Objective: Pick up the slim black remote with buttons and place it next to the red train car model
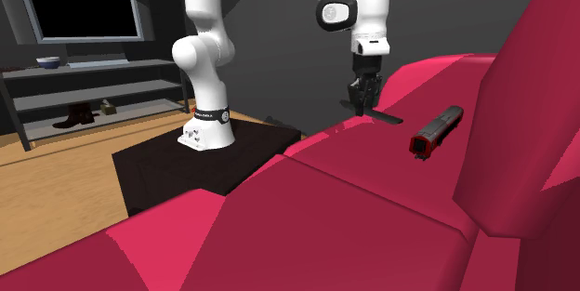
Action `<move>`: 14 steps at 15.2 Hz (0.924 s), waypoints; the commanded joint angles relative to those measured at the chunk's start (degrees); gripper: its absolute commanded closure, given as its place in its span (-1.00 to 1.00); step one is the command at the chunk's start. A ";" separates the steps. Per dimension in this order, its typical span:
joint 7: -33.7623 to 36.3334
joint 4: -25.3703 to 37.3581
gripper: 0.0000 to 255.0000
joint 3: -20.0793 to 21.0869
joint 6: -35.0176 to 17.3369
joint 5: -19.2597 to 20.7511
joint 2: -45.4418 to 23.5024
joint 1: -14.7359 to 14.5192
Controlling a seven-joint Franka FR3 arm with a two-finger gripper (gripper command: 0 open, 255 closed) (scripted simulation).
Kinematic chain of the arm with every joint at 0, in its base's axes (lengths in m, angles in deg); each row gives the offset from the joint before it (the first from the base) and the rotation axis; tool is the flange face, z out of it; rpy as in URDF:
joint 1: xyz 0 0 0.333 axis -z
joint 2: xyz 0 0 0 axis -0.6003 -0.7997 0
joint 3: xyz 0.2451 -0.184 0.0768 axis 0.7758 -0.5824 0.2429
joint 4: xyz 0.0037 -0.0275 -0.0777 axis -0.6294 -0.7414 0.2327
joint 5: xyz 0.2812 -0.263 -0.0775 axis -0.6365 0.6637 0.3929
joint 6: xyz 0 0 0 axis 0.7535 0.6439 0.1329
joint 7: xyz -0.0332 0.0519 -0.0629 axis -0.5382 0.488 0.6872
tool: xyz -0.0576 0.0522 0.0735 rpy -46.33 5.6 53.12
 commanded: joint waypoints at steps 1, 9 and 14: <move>2.78 0.67 1.00 1.15 -0.09 0.20 -0.53 -1.35; 14.26 7.88 1.00 5.51 0.86 1.87 -6.04 -7.34; 21.08 14.54 1.00 7.51 2.36 3.47 -10.86 -11.21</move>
